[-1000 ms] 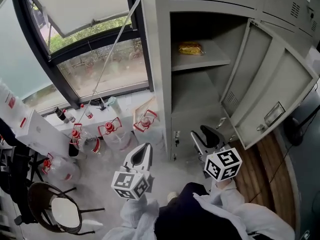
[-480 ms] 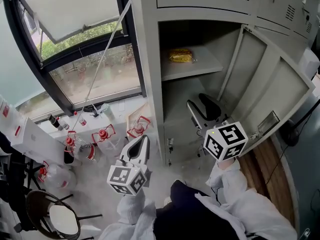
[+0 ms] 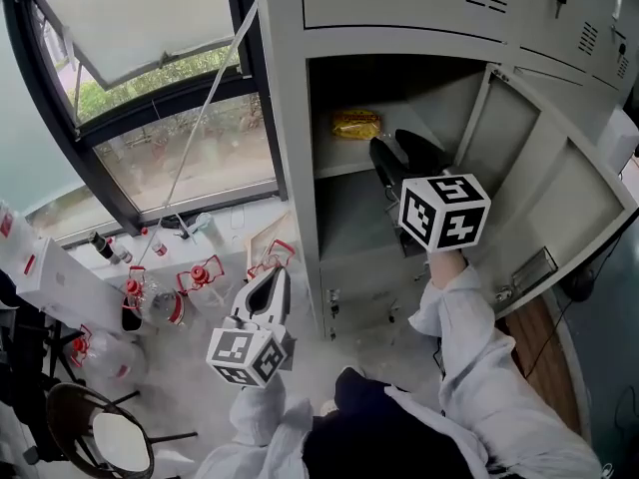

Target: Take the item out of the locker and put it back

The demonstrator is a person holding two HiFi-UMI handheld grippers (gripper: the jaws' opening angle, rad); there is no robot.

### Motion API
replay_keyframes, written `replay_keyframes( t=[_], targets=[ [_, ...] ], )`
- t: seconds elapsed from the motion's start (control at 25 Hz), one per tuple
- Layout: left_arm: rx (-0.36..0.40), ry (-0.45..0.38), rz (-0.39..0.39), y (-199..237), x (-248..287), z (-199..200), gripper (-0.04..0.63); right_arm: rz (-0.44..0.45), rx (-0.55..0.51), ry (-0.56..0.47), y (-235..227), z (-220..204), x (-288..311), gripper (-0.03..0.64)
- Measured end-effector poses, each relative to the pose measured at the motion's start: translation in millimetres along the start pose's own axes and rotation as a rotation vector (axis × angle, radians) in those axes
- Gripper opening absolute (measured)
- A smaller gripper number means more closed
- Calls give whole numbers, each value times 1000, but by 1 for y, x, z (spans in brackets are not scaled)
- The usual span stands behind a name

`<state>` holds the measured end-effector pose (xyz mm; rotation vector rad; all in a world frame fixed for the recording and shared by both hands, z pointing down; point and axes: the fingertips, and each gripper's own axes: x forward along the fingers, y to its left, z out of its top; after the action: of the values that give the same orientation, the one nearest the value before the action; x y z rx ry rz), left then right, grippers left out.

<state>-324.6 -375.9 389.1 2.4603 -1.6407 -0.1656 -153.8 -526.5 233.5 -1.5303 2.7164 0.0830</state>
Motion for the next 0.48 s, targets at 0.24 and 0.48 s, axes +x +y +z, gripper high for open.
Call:
replay_keyframes(
  t=[0.24,0.48],
  targets=[
    [16,-13,5,5,10,9,9,-42,-31,119,-20,-14,30,167],
    [8,-11,12,10,13,6,9,-14,-89,235,-26,-26,41,167]
  ],
)
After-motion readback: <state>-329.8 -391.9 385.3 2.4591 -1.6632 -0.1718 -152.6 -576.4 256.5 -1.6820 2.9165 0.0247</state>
